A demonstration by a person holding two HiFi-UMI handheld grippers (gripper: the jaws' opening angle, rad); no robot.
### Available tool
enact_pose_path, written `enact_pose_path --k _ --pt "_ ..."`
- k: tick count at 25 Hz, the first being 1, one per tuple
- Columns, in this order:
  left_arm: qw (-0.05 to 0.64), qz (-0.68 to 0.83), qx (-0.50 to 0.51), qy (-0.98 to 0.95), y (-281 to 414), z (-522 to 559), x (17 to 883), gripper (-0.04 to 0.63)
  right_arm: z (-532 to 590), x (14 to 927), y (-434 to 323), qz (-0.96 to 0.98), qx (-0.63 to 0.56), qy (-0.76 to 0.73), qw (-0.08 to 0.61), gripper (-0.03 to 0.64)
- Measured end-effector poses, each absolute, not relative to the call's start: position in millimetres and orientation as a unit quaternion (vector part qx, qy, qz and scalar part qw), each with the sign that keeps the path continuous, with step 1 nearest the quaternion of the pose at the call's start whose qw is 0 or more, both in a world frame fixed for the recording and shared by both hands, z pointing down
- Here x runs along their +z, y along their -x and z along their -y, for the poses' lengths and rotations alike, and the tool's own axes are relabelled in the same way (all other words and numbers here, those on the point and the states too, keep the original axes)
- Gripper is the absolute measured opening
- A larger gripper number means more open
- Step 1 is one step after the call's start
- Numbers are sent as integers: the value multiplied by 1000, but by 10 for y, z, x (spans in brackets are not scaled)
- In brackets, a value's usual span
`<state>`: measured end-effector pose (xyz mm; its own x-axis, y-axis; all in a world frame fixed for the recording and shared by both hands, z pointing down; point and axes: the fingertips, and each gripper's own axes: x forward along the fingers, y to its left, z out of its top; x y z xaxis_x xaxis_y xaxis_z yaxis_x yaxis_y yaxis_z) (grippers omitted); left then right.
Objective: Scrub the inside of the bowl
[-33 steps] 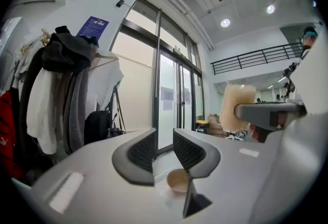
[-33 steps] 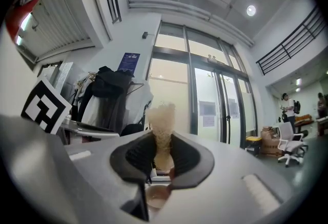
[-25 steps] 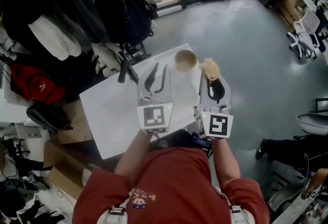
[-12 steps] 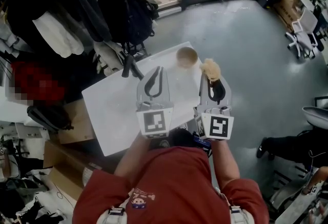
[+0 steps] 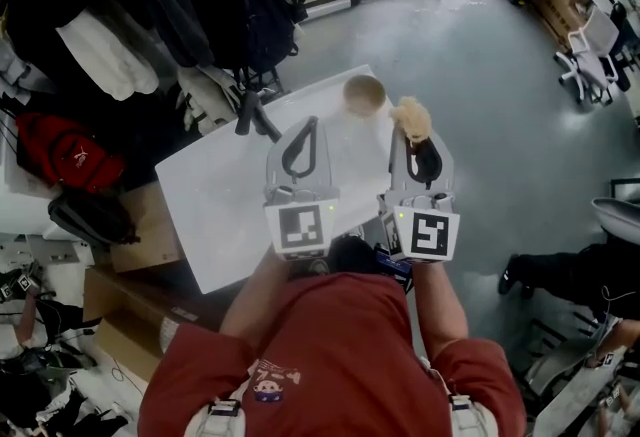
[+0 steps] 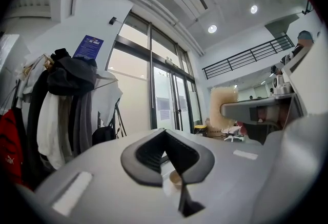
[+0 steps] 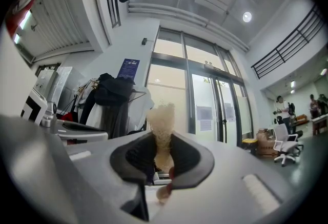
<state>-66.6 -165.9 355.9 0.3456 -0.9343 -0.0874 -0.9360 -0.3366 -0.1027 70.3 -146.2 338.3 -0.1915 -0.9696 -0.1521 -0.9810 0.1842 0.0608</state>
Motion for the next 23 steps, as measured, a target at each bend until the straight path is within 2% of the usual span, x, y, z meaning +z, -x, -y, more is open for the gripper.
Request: enact_pose_path --k 23 --pt "64 -545 18 836 412 1563 3509 6 1321 3345 -778 -763 71 642 30 75"
